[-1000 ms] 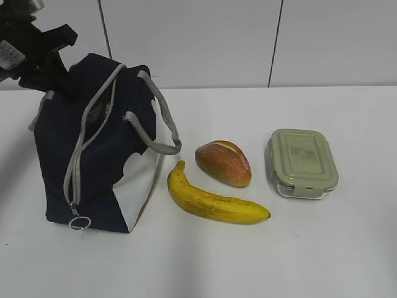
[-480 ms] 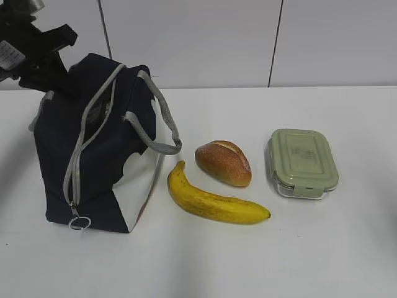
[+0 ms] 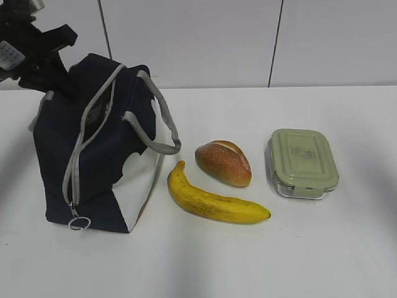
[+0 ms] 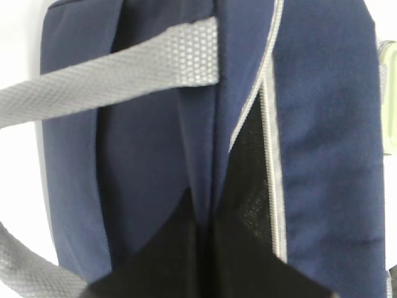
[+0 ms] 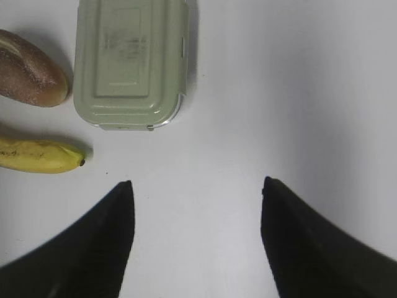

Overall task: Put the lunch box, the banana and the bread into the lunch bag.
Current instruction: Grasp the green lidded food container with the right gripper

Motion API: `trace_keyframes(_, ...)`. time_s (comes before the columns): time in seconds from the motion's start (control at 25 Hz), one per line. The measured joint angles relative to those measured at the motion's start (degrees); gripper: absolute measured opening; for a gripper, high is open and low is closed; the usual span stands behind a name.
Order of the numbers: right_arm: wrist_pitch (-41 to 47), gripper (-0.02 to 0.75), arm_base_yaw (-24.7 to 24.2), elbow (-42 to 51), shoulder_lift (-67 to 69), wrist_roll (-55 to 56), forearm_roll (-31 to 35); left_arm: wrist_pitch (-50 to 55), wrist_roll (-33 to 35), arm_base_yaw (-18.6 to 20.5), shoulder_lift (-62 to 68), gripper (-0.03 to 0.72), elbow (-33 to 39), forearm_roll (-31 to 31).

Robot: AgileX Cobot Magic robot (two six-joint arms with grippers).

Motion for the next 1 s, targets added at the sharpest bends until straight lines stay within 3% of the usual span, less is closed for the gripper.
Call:
trace_keyframes(0.2,1.2,0.474,0.0,-6.2,7.8,-1.9,1.9,0.0,0.0,0.0,0.0,-0.003,0.0,0.0)
trace_keyframes(0.6,6.6,0.474,0.0,-15.9,21.6,-13.6,13.7,0.0,0.0,0.0,0.0,-0.003,0.0,0.0)
trace_keyframes(1.0,8.6,0.475,-2.2,-18.1,31.1,-26.1,20.5,0.0,0.0,0.0,0.0,-0.003,0.0,0.0)
